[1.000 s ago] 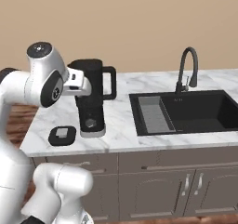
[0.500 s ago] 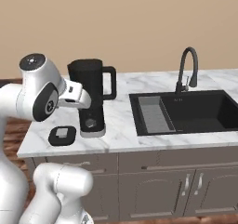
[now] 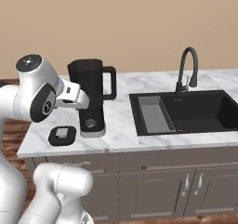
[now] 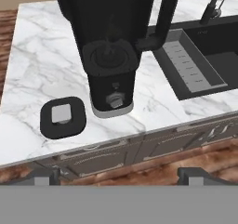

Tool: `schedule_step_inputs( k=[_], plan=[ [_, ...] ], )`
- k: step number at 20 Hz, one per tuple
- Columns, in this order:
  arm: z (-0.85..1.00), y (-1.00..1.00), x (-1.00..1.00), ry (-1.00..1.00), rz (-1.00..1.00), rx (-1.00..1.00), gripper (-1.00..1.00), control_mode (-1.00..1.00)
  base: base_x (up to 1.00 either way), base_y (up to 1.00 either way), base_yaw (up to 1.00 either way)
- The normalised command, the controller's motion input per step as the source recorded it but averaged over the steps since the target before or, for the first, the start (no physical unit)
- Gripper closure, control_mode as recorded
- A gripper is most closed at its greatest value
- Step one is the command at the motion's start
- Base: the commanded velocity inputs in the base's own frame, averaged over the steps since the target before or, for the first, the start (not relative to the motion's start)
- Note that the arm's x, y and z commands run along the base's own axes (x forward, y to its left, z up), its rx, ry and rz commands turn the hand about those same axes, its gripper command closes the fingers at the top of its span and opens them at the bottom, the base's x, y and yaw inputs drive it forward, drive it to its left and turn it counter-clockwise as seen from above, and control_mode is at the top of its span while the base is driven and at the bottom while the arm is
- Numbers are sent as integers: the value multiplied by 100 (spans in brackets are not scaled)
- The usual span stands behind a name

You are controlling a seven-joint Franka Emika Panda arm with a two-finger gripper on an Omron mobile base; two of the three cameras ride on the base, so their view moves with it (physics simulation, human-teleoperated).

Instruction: Grab the garlic and lemon wedge from the fridge, place them in the blender, close the lid, and turn on the blender to create a marinade.

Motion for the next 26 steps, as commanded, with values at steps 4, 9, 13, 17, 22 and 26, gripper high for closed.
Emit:
schedule_step_inputs(
  k=[4,9,13,17,22,26],
  plan=[
    [0,0,0,0,0,0,-100,100,0,5,-1],
    [0,0,0,0,0,0,-100,100,-36,-1,-4],
    [0,0,0,0,0,0,-100,100,-95,-8,-16],
    [0,0,0,0,0,0,-100,100,-100,-11,-22],
    [0,0,0,0,0,0,-100,100,-85,-7,-42],
    [0,0,0,0,0,0,-100,100,-52,0,-64]
  ],
)
